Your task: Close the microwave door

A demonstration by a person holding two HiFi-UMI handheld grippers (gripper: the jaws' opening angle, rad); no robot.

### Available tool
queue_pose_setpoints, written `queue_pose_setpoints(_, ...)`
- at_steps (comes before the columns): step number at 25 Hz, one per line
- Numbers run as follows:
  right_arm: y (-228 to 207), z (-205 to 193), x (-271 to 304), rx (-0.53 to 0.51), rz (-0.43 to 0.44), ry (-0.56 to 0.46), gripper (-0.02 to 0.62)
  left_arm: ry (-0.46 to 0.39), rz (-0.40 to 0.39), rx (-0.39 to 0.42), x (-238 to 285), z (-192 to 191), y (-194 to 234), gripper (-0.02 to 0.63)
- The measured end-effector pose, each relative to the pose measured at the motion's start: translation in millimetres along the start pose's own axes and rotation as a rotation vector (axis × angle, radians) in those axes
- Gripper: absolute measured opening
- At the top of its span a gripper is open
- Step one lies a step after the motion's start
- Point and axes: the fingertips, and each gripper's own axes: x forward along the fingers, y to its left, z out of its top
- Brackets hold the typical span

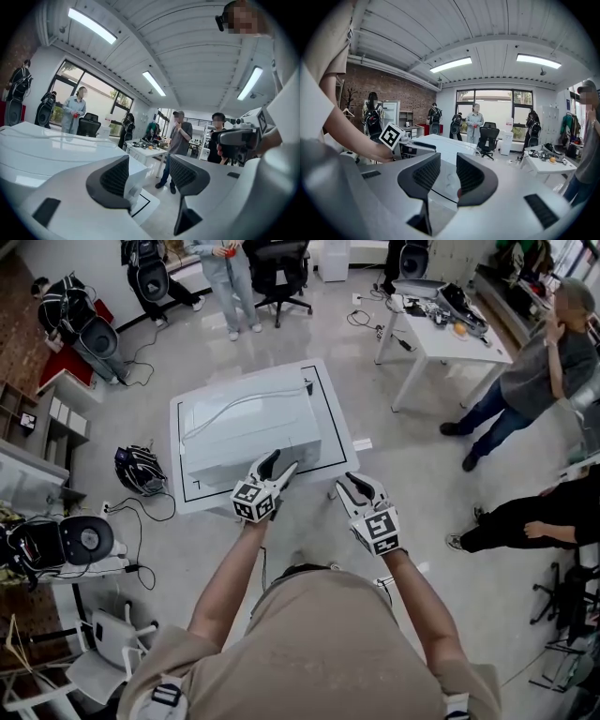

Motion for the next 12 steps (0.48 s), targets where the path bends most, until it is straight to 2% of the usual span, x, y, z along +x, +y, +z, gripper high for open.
queue_pose_setpoints(6, -13.7, 10.6, -0.4, 0.005, -0.004, -0.024, 0.112, -0.081, 0.024, 0.021, -28.4, 47.9, -7.7, 0.259)
queue_pose_setpoints(12, -30.1, 20.9, 0.6, 0.006, -0.020, -0.052, 0.112, -0.145, 0.107, 0.064, -58.1, 79.4, 8.1, 0.259)
